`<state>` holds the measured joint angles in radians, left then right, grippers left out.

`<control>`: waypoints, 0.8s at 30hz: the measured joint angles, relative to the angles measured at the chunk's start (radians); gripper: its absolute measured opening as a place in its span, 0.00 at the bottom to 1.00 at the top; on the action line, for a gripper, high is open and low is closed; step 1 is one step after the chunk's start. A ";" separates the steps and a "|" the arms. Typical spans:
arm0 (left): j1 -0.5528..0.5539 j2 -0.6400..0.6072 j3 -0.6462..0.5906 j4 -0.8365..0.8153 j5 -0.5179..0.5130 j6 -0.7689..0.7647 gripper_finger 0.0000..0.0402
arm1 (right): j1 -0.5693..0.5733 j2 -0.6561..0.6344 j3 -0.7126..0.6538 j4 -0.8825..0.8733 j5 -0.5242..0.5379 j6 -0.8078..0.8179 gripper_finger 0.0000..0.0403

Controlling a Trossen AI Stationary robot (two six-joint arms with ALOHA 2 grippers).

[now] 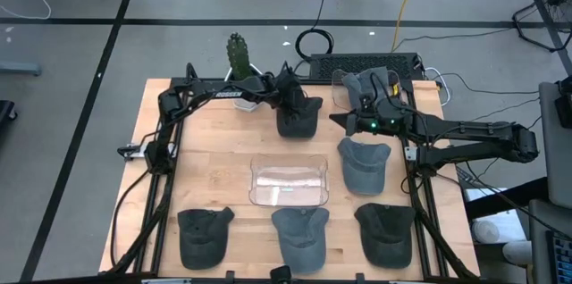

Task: Pick & Place hat
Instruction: Put the top black cap into the bottom transparent bin

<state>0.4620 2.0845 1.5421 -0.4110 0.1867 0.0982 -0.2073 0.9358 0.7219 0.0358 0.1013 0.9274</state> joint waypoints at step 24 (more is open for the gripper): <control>-0.028 0.013 0.000 -0.057 0.116 -0.056 0.03 | 0.001 0.000 0.000 0.061 -0.087 -0.016 0.00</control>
<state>0.4337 2.0974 1.5421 -0.4677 0.3024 0.0422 -0.2066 0.9356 0.7219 0.0971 0.0143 0.9112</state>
